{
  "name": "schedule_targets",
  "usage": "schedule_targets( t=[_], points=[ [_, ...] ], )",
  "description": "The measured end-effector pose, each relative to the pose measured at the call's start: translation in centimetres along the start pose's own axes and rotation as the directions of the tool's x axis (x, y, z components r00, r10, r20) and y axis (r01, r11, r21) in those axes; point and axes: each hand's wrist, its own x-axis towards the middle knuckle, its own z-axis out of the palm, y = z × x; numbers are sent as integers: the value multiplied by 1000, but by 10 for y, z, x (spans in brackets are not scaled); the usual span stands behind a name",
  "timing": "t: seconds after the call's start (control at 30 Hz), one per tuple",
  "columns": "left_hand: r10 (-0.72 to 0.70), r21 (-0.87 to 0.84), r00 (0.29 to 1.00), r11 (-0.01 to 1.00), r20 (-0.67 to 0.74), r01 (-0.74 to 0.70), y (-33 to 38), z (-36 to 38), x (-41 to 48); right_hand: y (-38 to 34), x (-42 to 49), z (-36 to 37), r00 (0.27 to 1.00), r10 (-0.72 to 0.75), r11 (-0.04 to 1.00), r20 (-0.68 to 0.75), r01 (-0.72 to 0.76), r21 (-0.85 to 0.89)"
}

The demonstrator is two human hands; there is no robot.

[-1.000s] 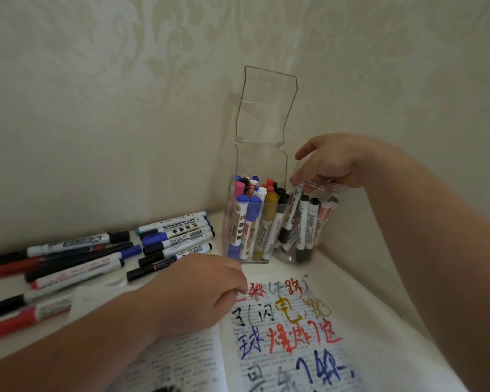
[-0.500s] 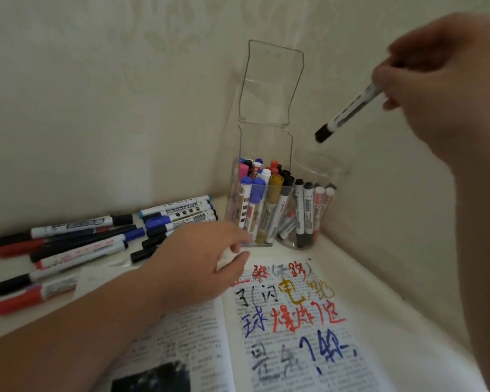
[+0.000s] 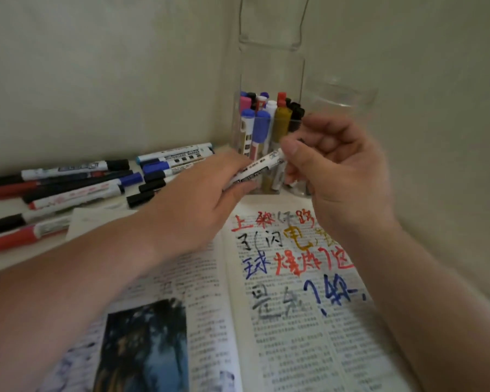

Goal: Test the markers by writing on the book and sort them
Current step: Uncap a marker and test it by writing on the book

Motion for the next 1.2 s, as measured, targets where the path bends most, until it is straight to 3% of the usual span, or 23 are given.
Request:
schedule_targets(
  t=[0.07,0.17,0.3,0.47,0.57,0.67,0.73,0.8,0.87,0.93,0.97,1.0,1.2],
  points=[
    [-44,-49,998,998,37,46,-3,-1,1,11,-5,0,998,55,998,-1,-55,11],
    [-38,-82,994,996,106,46,0,-2,2,20,-15,1,975,180,983,132,-171,-73],
    [-35,-240,971,966,238,94,6,-1,-4,24,-20,1,970,176,953,170,-125,-278],
    [-40,-145,987,987,155,63,6,-3,-3,20,-22,-1,970,140,964,198,-88,-251],
    [-48,-179,989,981,141,73,2,-4,-3,11,-25,-2,962,99,973,254,-41,-226],
    [-76,-234,950,960,303,151,-3,-6,-8,-9,-18,-8,997,61,978,49,-50,-204],
    [-86,-181,912,968,401,171,-6,-7,-11,-28,-14,-17,994,64,990,-90,-75,-117],
    [-92,-107,891,982,445,155,-6,-8,-12,-40,-21,-26,995,98,982,8,-95,-160],
    [-94,-40,884,991,459,126,-3,-8,-11,-42,-43,-30,938,232,960,258,-177,-218],
    [-67,17,891,998,449,67,-3,-6,-11,-41,-70,-29,775,420,907,471,-348,-237],
    [-42,31,896,999,441,32,-4,-5,-11,-41,-82,-27,703,487,873,518,-415,-258],
    [-15,36,900,999,435,-1,-5,-5,-11,-39,-92,-28,676,529,848,514,-449,-282],
    [77,2,902,996,425,-86,-5,-4,-10,-31,-116,-36,744,565,805,357,-400,-439]
  ],
)
